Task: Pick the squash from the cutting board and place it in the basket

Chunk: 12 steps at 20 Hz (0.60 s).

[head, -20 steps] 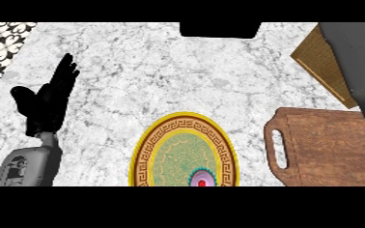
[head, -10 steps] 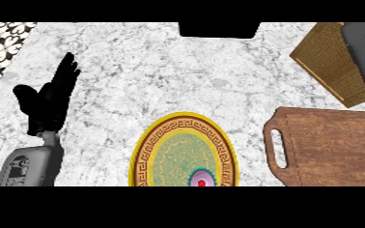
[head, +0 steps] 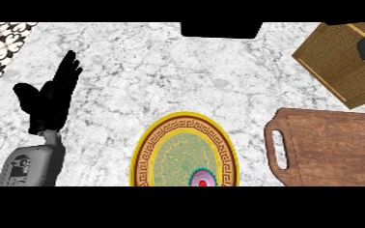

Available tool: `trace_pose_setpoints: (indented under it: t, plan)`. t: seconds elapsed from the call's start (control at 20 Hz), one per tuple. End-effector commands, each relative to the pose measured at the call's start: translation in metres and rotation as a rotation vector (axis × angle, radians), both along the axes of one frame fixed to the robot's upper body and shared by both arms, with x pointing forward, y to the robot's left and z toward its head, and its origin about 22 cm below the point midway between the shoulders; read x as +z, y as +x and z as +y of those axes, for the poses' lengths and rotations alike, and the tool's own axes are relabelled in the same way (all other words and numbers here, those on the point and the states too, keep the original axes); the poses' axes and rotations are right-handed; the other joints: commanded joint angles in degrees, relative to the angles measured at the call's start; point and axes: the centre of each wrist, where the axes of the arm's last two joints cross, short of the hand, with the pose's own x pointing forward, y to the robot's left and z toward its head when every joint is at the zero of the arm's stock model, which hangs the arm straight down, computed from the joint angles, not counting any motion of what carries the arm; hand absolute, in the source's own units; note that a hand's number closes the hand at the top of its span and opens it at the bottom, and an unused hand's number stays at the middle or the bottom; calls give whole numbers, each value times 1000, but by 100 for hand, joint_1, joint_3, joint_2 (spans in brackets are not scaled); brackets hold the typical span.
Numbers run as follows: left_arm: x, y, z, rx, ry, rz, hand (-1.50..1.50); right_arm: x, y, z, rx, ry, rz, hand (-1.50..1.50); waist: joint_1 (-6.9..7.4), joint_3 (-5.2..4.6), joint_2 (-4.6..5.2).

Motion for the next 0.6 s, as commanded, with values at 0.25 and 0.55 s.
trace_pose_setpoints:
  t: [0.25, 0.55]
  plan:
    - [0, 9, 17, -14, 6, -14, 0, 12, 9, 18, -19, -176, 37, 150, 42, 23, 47]
    - [-5, -4, -5, -14, 4, -1, 0, 17, 8, 9, -97, -122, 209, 150, 63, 25, 18]
